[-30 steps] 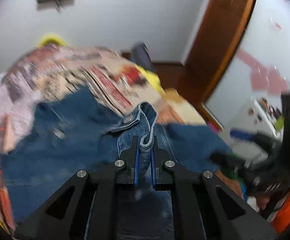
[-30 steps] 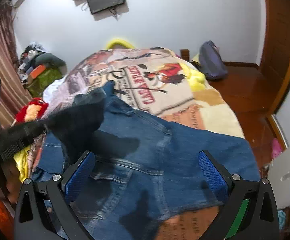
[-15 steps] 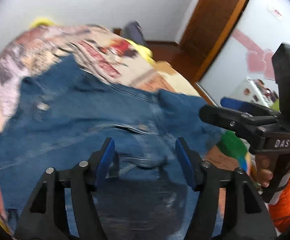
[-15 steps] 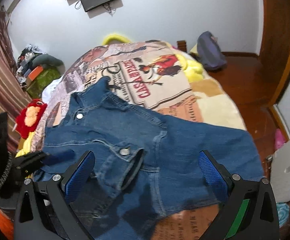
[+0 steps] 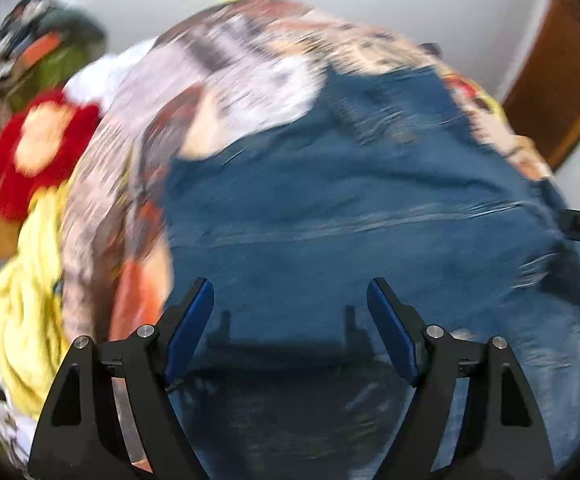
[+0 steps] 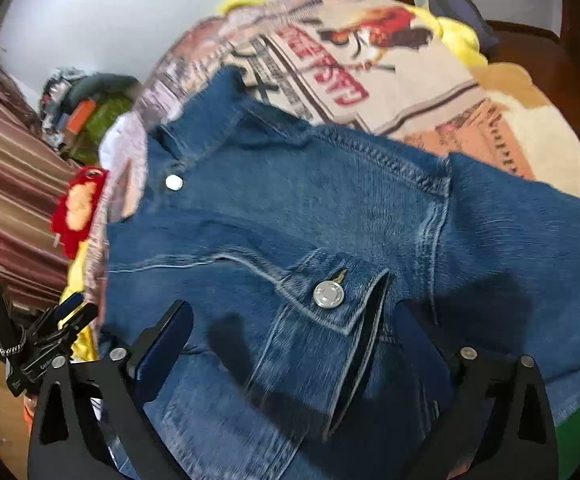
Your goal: Fold large clothes
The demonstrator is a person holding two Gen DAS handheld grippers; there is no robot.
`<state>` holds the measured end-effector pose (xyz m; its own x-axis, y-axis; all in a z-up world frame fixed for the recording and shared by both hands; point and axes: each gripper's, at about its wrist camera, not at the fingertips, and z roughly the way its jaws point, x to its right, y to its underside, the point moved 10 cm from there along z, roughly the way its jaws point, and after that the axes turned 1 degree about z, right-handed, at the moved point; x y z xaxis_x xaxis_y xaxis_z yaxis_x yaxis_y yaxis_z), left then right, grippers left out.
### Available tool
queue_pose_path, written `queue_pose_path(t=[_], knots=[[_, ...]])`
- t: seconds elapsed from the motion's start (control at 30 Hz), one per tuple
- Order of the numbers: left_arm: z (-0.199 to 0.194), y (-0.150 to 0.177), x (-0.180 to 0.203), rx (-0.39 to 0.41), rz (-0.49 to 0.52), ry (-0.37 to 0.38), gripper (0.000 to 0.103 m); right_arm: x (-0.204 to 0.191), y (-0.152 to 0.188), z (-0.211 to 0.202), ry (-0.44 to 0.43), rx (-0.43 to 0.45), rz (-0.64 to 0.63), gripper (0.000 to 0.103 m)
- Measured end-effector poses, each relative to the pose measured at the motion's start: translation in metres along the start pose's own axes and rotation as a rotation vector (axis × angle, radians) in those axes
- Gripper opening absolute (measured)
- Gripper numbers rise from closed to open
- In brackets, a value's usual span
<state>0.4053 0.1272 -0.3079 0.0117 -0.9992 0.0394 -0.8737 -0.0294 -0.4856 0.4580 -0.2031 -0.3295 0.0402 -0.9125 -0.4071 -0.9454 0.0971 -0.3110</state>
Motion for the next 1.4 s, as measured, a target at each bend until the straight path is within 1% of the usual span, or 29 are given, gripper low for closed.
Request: queue_pose_path(t=[0.07, 0.13, 0.2, 0.27, 0.33, 0.4, 0.43, 0.47, 0.57, 0.67, 0.7, 0.77, 0.83, 0.87, 0.97, 1.0, 1.03, 1.07, 1.13, 1.17, 1.27, 1.33, 1.4], knots=[[0.013, 0.012, -0.02, -0.027, -0.025, -0.03, 0.078, 0.003, 0.001, 0.011, -0.002, -0.02, 0.006, 0.095], [0.028, 0.026, -0.036, -0.059, -0.045, -0.059, 0.078, 0.008, 0.001, 0.026, -0.005, -0.046, 0.037, 0.086], [0.041, 0.035, -0.043, -0.084, -0.069, -0.063, 0.078, 0.014, 0.0, 0.037, -0.008, -0.065, 0.069, 0.082], [0.05, 0.043, -0.047, -0.097, -0.098, -0.046, 0.079, 0.016, -0.001, 0.04, 0.003, -0.065, 0.065, 0.072], [0.053, 0.046, -0.047, -0.09, -0.105, -0.037, 0.079, 0.013, -0.003, 0.039, 0.025, -0.061, 0.037, 0.054], [0.054, 0.046, -0.047, -0.084, -0.094, -0.045, 0.08, 0.007, -0.006, 0.034, 0.017, -0.047, 0.003, 0.043], [0.054, 0.047, -0.047, -0.083, -0.088, -0.049, 0.08, 0.003, -0.008, 0.031, 0.016, -0.039, -0.014, 0.039], [0.055, 0.047, -0.049, -0.083, -0.083, -0.051, 0.081, -0.001, -0.011, 0.026, 0.023, -0.021, -0.042, 0.039], [0.055, 0.047, -0.051, -0.087, -0.09, -0.044, 0.082, -0.022, -0.021, 0.001, 0.081, 0.079, -0.175, 0.038], [0.055, 0.046, -0.052, -0.088, -0.089, -0.048, 0.084, -0.04, -0.025, -0.021, 0.115, 0.143, -0.285, 0.038], [0.056, 0.046, -0.052, -0.088, -0.087, -0.053, 0.085, -0.041, -0.026, -0.024, 0.125, 0.151, -0.304, 0.038], [0.058, 0.047, -0.052, -0.087, -0.088, -0.062, 0.087, -0.039, -0.025, -0.024, 0.161, 0.153, -0.338, 0.039], [0.058, 0.047, -0.053, -0.087, -0.093, -0.063, 0.088, -0.033, -0.023, -0.013, 0.215, 0.137, -0.362, 0.039], [0.058, 0.048, -0.053, -0.087, -0.095, -0.063, 0.088, -0.025, -0.02, -0.003, 0.237, 0.109, -0.361, 0.04], [0.058, 0.05, -0.054, -0.088, -0.093, -0.063, 0.089, -0.001, -0.009, 0.017, 0.262, 0.044, -0.332, 0.044], [0.058, 0.051, -0.054, -0.089, -0.09, -0.063, 0.089, 0.009, -0.006, 0.022, 0.295, 0.025, -0.322, 0.044], [0.058, 0.051, -0.054, -0.089, -0.089, -0.063, 0.089, 0.017, -0.005, 0.024, 0.331, 0.025, -0.321, 0.053], [0.058, 0.052, -0.054, -0.09, -0.088, -0.064, 0.089, 0.023, -0.005, 0.023, 0.336, 0.034, -0.314, 0.059], [0.058, 0.051, -0.055, -0.092, -0.086, -0.067, 0.089, 0.03, -0.006, 0.018, 0.337, 0.044, -0.288, 0.078], [0.058, 0.051, -0.055, -0.093, -0.086, -0.069, 0.089, 0.033, -0.005, 0.014, 0.326, 0.038, -0.272, 0.079], [0.055, 0.049, -0.054, -0.104, -0.084, -0.088, 0.089, 0.031, -0.001, 0.005, 0.274, 0.027, -0.256, 0.08], [0.048, 0.045, -0.052, -0.099, -0.067, -0.105, 0.089, 0.028, 0.001, -0.008, 0.248, 0.04, -0.247, 0.08], [0.037, 0.038, -0.045, -0.076, -0.039, -0.106, 0.089, 0.024, 0.002, -0.025, 0.242, 0.072, -0.238, 0.08]])
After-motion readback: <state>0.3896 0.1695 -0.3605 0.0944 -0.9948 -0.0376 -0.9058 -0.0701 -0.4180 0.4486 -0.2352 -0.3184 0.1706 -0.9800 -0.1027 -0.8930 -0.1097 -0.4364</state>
